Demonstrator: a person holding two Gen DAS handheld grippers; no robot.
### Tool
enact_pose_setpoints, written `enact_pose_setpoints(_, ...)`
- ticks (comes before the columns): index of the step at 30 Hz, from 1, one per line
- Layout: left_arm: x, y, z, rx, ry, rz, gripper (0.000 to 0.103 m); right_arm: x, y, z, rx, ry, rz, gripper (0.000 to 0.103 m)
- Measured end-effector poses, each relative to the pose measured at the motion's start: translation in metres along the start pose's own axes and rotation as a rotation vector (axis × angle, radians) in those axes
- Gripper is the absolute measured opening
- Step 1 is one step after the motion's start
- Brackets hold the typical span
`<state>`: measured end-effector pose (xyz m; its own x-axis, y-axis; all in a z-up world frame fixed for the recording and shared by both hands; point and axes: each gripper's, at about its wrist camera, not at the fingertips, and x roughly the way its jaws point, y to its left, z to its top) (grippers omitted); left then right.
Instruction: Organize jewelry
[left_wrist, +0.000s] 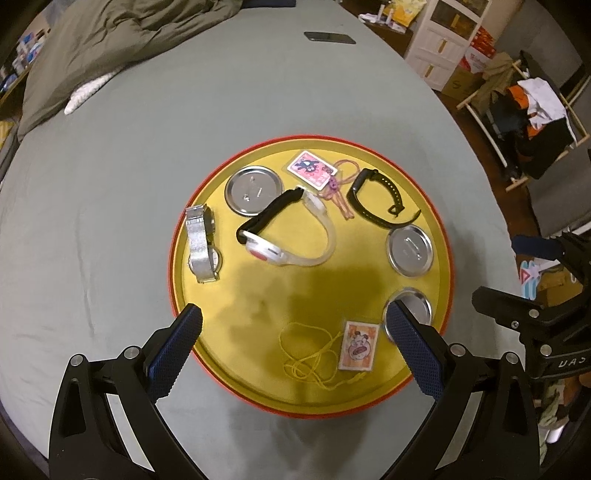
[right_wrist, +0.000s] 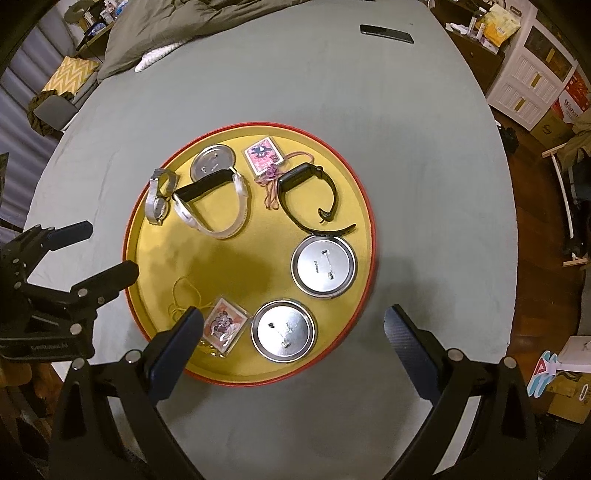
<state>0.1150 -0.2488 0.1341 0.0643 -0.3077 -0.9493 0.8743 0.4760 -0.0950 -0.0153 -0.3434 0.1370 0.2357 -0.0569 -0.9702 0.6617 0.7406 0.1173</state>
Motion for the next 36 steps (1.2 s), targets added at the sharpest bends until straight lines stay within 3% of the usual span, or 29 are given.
enact_pose_setpoints(11, 0.036, -0.001, 0.013, -0.019, 0.038, -0.023, 0.097, 0.023, -0.016, 0.017, 0.008, 0.021, 0.036, 0.094)
enact_pose_setpoints(28, 0.095, 0.024, 0.057, -0.028, 0.017, -0.080, 0.097, 0.081, -0.030, 0.071, -0.002, 0.029, 0.066, 0.094)
enact_pose_setpoints(30, 0.104, 0.025, 0.060, -0.017, 0.025, -0.079, 0.095, 0.089, -0.031, 0.075, 0.004, 0.033, 0.069, 0.094)
enact_pose_setpoints(34, 0.119, 0.031, 0.063, -0.015, 0.054, -0.077, 0.071, 0.104, -0.032, 0.083, 0.005, 0.035, 0.068, 0.094)
enact_pose_setpoints(36, 0.123, 0.034, 0.064, -0.019, 0.058, -0.080, 0.068, 0.107, -0.031, 0.085, -0.003, 0.027, 0.062, 0.093)
